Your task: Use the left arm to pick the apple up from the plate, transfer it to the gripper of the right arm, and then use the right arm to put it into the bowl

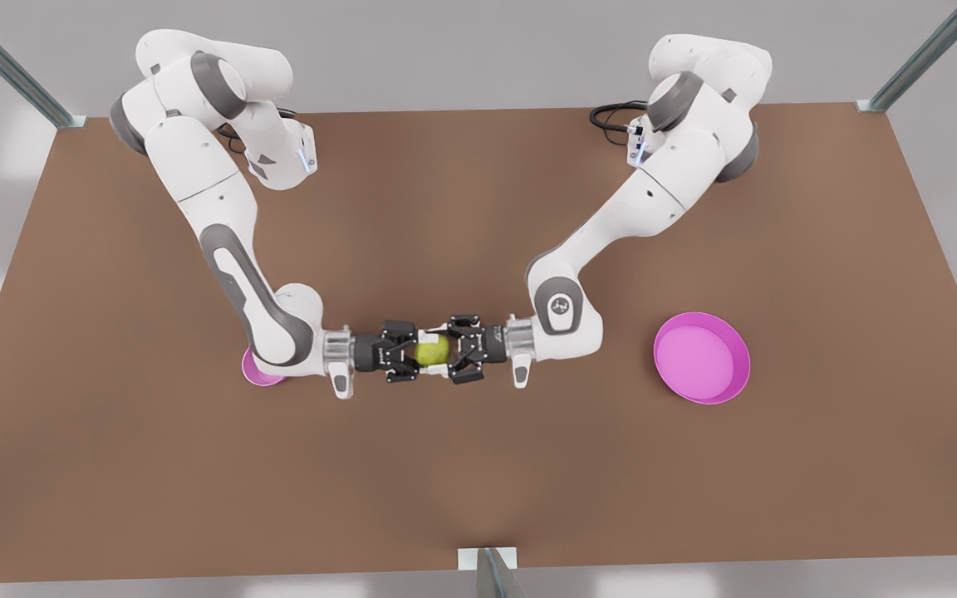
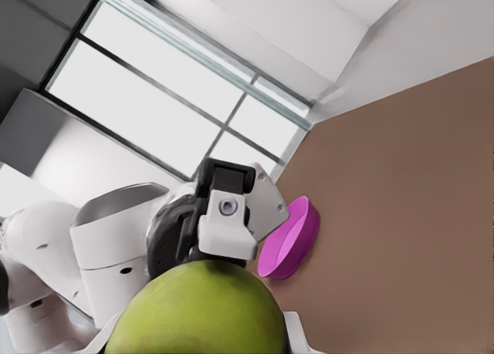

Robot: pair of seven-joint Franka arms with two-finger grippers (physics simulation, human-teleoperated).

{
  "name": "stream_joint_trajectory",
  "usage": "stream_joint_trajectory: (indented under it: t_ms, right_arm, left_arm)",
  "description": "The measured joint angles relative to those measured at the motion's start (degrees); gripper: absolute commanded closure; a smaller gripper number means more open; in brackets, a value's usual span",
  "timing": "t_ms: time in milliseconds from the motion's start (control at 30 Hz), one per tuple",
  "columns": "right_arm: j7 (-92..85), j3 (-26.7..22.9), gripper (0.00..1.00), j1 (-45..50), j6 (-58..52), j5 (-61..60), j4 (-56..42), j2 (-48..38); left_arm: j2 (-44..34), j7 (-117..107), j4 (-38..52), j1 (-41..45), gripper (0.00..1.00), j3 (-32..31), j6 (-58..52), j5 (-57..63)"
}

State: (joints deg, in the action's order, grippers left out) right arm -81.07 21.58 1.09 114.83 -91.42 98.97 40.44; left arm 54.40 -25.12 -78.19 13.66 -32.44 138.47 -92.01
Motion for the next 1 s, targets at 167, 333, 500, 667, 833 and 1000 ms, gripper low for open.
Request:
stream_joint_trajectory:
  t_ms: [167, 333, 500, 667, 833, 1000]
  right_arm:
    - [-0.2, 0.0, 0.33, -1.7, -1.1, 0.7, 0.5, -0.1]
    - [-0.1, -0.6, 0.33, -6.0, -2.8, 4.3, 0.0, 0.0]
    - [0.8, -0.7, 0.33, -12.4, -3.7, 12.4, -0.6, -0.1]
    - [2.3, -0.8, 0.33, -19.6, -4.3, 23.4, -0.5, -0.2]
    - [4.0, -0.6, 0.33, -26.6, -7.5, 34.5, -1.4, -1.1]
    - [5.7, -0.6, 0.33, -30.1, -11.1, 43.0, -3.5, -1.4]
  left_arm:
    - [-1.0, 0.2, -2.3, -3.4, 0.0, -2.0, -0.6, 0.3]
    - [-8.8, 0.0, -12.4, -12.3, 0.0, -1.9, -4.8, 7.2]
    - [-19.1, -3.3, -5.8, -24.1, 0.0, -1.6, -24.6, 55.0]
    - [-35.2, 0.1, -1.9, -27.8, 0.0, 7.2, -39.3, 85.4]
    - [-44.3, 4.3, -5.5, -9.2, 0.0, 27.9, -44.5, 91.1]
    - [-44.8, 8.0, -6.5, -8.8, 0.0, 28.9, -45.5, 92.2]
